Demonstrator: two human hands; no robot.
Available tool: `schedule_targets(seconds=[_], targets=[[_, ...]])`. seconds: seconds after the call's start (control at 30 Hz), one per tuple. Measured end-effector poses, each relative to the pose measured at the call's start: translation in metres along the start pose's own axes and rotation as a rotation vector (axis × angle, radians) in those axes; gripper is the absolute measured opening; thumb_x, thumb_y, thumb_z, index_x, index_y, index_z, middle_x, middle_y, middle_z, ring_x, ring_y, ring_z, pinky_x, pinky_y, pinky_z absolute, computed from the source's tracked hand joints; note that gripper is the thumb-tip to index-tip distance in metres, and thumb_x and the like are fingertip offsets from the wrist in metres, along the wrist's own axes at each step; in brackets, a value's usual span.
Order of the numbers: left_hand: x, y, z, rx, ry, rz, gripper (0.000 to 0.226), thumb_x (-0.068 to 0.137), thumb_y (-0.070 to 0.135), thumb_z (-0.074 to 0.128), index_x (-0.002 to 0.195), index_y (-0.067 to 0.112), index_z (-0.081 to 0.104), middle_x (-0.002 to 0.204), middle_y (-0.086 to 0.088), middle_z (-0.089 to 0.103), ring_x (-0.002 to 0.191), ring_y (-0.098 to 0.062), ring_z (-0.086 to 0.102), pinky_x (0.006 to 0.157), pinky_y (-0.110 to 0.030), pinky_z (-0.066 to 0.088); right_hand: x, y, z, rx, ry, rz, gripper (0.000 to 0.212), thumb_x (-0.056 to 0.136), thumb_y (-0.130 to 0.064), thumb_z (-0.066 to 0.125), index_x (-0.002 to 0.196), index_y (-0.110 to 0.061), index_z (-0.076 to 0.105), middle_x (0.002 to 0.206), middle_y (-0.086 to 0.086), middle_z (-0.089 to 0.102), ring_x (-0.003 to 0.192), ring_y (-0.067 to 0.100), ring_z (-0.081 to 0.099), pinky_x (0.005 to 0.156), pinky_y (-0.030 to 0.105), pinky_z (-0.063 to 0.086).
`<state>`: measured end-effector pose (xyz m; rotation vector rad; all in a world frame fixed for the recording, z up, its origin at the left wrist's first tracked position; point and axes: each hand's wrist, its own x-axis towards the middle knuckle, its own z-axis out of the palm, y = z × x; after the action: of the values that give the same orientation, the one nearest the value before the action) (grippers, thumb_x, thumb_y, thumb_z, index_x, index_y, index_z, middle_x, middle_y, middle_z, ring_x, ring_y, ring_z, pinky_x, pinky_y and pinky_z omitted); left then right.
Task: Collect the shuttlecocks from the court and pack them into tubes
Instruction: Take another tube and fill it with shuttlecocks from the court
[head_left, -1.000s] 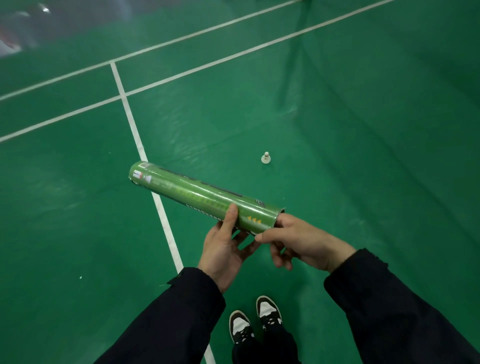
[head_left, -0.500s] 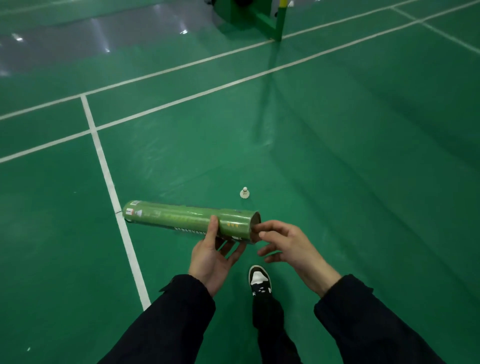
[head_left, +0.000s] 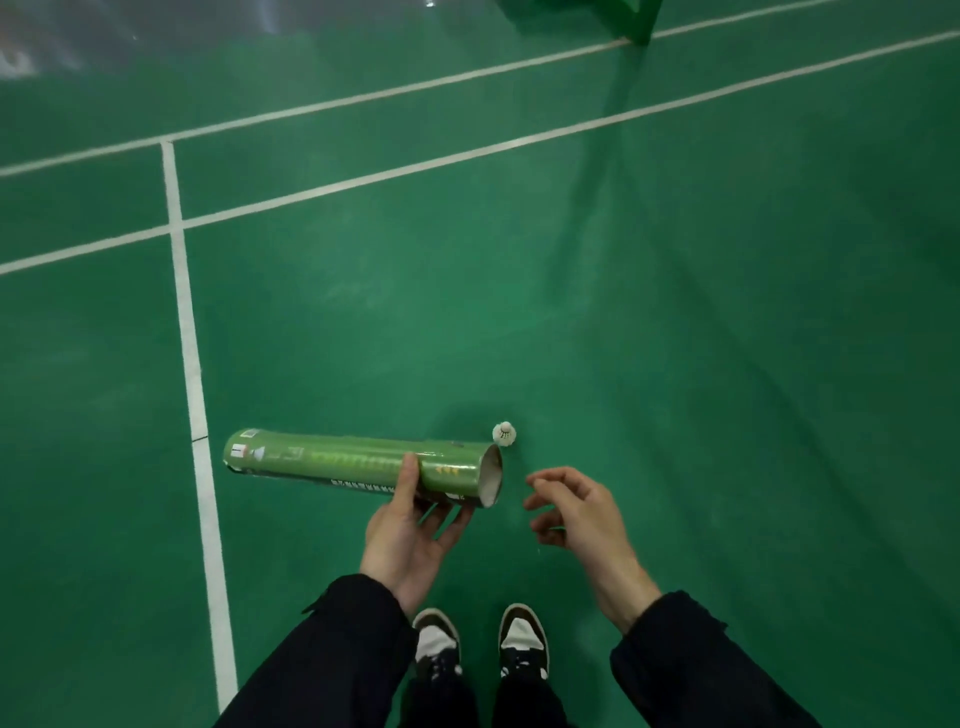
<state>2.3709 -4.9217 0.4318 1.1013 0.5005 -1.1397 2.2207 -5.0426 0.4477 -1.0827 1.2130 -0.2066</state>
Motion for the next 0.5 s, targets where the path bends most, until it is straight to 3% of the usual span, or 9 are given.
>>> schedule_targets(seconds=[0.13, 0.23, 0.3, 0.4, 0.5], targets=[[0.091, 0.001, -0.023, 0.001, 0.019, 0.035, 0.045, 0.097, 0.041, 0.061, 0.127, 0.007, 0.061, 0.127, -0.017, 0.072, 0.12, -0.032, 0.067, 0.084, -0.044, 0.064, 0.11, 0.052, 0.01, -0.122, 0.061, 0.005, 0.009, 0.101, -0.017, 0.059, 0.105, -0.019, 0.067, 0.096, 0.007, 0.072, 0.067, 0.012, 0.062, 0.066, 0.028, 0.055], [0.167, -0.002, -0.046, 0.053, 0.006, 0.066, 0.048, 0.098, 0.041, 0.06, 0.131, 0.007, 0.06, 0.125, -0.014, 0.074, 0.116, -0.029, 0.071, 0.08, -0.042, 0.064, 0.203, 0.099, 0.022, -0.256, 0.074, -0.019, 0.015, 0.1, -0.021, 0.06, 0.114, -0.023, 0.061, 0.1, 0.004, 0.068, 0.075, 0.014, 0.063, 0.08, 0.04, 0.059], [0.21, -0.004, -0.059, 0.082, -0.009, 0.091, 0.047, 0.099, 0.042, 0.06, 0.131, 0.008, 0.061, 0.122, -0.012, 0.075, 0.106, -0.024, 0.075, 0.079, -0.04, 0.064, 0.26, 0.127, 0.031, -0.361, 0.081, -0.058, 0.026, 0.1, -0.027, 0.06, 0.125, -0.025, 0.057, 0.104, -0.002, 0.066, 0.082, 0.014, 0.066, 0.082, 0.043, 0.057], [0.273, -0.001, -0.077, 0.114, -0.038, 0.113, 0.048, 0.098, 0.043, 0.059, 0.132, 0.009, 0.061, 0.121, -0.011, 0.076, 0.106, -0.024, 0.075, 0.08, -0.04, 0.063, 0.349, 0.169, 0.046, -0.525, 0.106, -0.146, 0.049, 0.098, -0.043, 0.061, 0.142, -0.026, 0.049, 0.13, 0.0, 0.06, 0.097, 0.011, 0.062, 0.083, 0.033, 0.051], [0.327, 0.001, -0.096, 0.123, -0.047, 0.134, 0.05, 0.098, 0.042, 0.06, 0.134, 0.007, 0.06, 0.126, -0.014, 0.073, 0.117, -0.029, 0.071, 0.084, -0.042, 0.062, 0.429, 0.211, 0.056, -0.719, 0.093, -0.159, 0.065, 0.097, -0.047, 0.061, 0.154, -0.026, 0.039, 0.149, 0.012, 0.042, 0.12, 0.023, 0.055, 0.103, 0.04, 0.045]])
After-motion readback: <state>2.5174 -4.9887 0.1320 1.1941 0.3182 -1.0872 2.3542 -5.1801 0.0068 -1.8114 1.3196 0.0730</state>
